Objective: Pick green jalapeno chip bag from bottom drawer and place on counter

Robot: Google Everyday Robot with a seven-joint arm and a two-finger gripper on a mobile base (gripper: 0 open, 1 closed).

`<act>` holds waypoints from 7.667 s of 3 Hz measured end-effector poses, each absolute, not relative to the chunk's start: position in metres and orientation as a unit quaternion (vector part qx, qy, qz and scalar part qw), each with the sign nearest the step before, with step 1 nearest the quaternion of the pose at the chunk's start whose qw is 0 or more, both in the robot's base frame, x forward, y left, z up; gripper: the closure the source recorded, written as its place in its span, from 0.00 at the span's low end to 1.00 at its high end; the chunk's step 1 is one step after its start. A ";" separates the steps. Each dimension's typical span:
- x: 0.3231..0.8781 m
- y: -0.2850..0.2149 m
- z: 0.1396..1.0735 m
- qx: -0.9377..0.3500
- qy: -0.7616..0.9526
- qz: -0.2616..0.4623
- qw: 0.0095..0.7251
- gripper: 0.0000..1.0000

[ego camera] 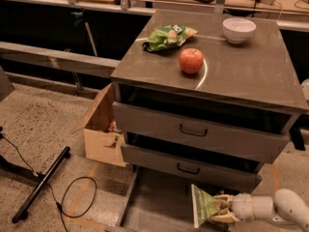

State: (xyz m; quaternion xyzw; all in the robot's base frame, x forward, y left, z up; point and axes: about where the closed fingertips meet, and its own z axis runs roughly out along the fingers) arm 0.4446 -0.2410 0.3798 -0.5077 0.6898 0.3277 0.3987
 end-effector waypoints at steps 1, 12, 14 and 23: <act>0.446 -0.236 0.385 -0.516 0.682 0.332 0.397 1.00; 0.503 -0.226 0.877 -0.582 0.504 0.300 0.563 1.00; 0.567 -0.251 0.933 -0.601 0.542 0.235 0.538 1.00; 0.672 -0.342 0.925 -0.531 0.622 -0.097 0.567 0.00</act>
Offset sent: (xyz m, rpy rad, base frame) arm -0.0084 0.0138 0.1249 0.1060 -0.2081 0.1887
